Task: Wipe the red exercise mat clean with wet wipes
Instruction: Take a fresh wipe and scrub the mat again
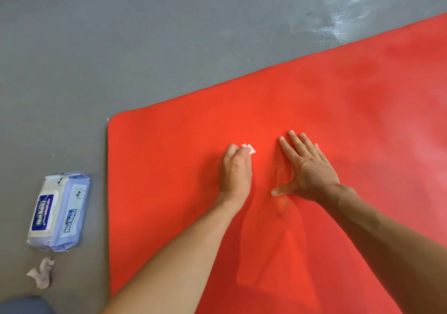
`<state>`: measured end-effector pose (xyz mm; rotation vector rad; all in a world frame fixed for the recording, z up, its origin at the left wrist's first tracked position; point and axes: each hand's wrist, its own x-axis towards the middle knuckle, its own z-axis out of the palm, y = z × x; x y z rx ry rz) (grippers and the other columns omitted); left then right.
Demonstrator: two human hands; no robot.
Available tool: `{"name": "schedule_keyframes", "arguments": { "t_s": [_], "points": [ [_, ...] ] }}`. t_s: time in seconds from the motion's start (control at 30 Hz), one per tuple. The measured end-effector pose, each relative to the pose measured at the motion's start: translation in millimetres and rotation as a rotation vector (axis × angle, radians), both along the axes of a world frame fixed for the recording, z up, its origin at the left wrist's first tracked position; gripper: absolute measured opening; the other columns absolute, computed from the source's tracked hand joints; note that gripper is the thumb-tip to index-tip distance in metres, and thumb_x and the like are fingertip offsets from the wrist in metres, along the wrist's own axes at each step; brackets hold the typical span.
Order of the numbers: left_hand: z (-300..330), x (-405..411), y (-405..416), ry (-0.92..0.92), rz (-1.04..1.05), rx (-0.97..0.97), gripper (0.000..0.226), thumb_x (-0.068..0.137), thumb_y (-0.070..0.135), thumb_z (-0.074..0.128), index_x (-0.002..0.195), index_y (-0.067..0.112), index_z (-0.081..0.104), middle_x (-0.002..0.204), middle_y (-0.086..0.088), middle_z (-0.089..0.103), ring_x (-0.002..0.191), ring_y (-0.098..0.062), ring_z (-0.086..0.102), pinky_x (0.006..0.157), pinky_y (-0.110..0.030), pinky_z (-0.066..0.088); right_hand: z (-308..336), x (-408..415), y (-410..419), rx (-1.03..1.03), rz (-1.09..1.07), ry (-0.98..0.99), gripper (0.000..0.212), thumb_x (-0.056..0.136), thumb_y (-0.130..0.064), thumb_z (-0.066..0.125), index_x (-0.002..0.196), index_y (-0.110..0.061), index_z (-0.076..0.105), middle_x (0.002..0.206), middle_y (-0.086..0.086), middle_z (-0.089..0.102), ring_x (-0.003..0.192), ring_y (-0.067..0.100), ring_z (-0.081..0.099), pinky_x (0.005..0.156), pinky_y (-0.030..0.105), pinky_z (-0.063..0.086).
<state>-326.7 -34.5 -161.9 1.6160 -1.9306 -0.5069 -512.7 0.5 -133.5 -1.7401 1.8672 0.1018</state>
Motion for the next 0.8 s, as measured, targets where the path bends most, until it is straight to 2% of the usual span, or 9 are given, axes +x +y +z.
{"name": "schedule_keyframes", "arguments": {
  "t_s": [0.07, 0.17, 0.27, 0.3, 0.4, 0.53, 0.6, 0.67, 0.8],
  "points": [
    [3, -36, 12, -0.004, -0.163, 0.057, 0.03, 0.099, 0.019, 0.048, 0.097, 0.007, 0.075, 0.085, -0.008, 0.056, 0.072, -0.031, 0.06, 0.066, -0.047, 0.053, 3, 4, 2, 0.008, -0.035, 0.008, 0.146, 0.057, -0.078, 0.08, 0.163, -0.034, -0.01, 0.168, -0.01, -0.024, 0.155, 0.015, -0.023, 0.128, 0.04, -0.007],
    [3, -8, 4, -0.04, -0.217, 0.082, 0.028, 0.099, 0.021, 0.05, 0.098, 0.009, 0.075, 0.082, -0.007, 0.053, 0.069, -0.031, 0.059, 0.064, -0.049, 0.054, 7, 7, 5, 0.036, -0.059, 0.006, 0.144, 0.06, -0.073, 0.082, 0.162, -0.033, -0.011, 0.168, -0.011, -0.024, 0.155, 0.016, -0.024, 0.128, 0.043, -0.008],
    [8, 65, -7, -0.072, -0.051, 0.004, 0.015, 0.095, 0.005, 0.064, 0.097, 0.008, 0.078, 0.078, -0.009, 0.055, 0.064, -0.03, 0.059, 0.067, -0.044, 0.05, 8, 6, 4, 0.041, -0.063, -0.016, 0.144, 0.06, -0.071, 0.083, 0.162, -0.033, -0.01, 0.168, -0.011, -0.024, 0.155, 0.017, -0.024, 0.127, 0.043, -0.009],
    [11, 82, -9, -0.082, 0.026, -0.003, 0.015, 0.092, -0.002, 0.069, 0.098, 0.006, 0.079, 0.078, -0.01, 0.057, 0.064, -0.03, 0.061, 0.069, -0.038, 0.048, 7, 6, 4, 0.036, -0.063, -0.019, 0.144, 0.06, -0.071, 0.083, 0.163, -0.033, -0.01, 0.168, -0.01, -0.024, 0.155, 0.017, -0.024, 0.127, 0.043, -0.008],
    [7, 67, -8, -0.043, 0.139, 0.005, 0.021, 0.084, -0.013, 0.072, 0.094, 0.005, 0.079, 0.075, -0.012, 0.058, 0.062, -0.031, 0.062, 0.067, -0.035, 0.045, 6, 4, 4, 0.035, -0.056, -0.032, 0.144, 0.058, -0.074, 0.082, 0.163, -0.034, -0.009, 0.168, -0.011, -0.023, 0.155, 0.017, -0.024, 0.127, 0.043, -0.009],
    [11, -18, 17, 0.02, -0.143, 0.042, 0.016, 0.093, 0.005, 0.065, 0.098, 0.013, 0.078, 0.082, -0.008, 0.059, 0.067, -0.03, 0.062, 0.064, -0.042, 0.053, 5, 0, 6, 0.007, -0.055, -0.066, 0.146, 0.054, -0.079, 0.08, 0.163, -0.034, -0.006, 0.169, -0.011, -0.02, 0.155, 0.016, -0.022, 0.127, 0.042, -0.008],
    [13, -16, 16, 0.011, -0.208, 0.084, 0.017, 0.095, 0.009, 0.062, 0.101, 0.011, 0.078, 0.084, -0.009, 0.059, 0.069, -0.03, 0.062, 0.065, -0.044, 0.055, 4, -1, 5, 0.009, -0.039, -0.063, 0.147, 0.054, -0.08, 0.079, 0.163, -0.033, -0.007, 0.169, -0.01, -0.021, 0.156, 0.017, -0.021, 0.127, 0.044, -0.007],
    [12, 19, 11, -0.022, -0.186, 0.085, 0.017, 0.094, 0.007, 0.062, 0.101, 0.009, 0.078, 0.081, -0.01, 0.058, 0.067, -0.03, 0.061, 0.064, -0.044, 0.053, 5, -1, 3, 0.03, -0.022, -0.046, 0.147, 0.056, -0.079, 0.079, 0.163, -0.031, -0.008, 0.169, -0.007, -0.021, 0.156, 0.02, -0.021, 0.127, 0.045, -0.006],
    [21, 99, 13, -0.111, 0.069, 0.04, 0.018, 0.09, -0.006, 0.072, 0.1, 0.006, 0.08, 0.079, -0.001, 0.054, 0.065, -0.02, 0.057, 0.071, -0.04, 0.05, 5, 3, 20, 0.01, 0.014, 0.002, 0.144, 0.06, -0.086, 0.069, 0.162, -0.026, -0.014, 0.167, -0.006, -0.027, 0.155, 0.02, -0.024, 0.128, 0.046, -0.006]
  ]
}}
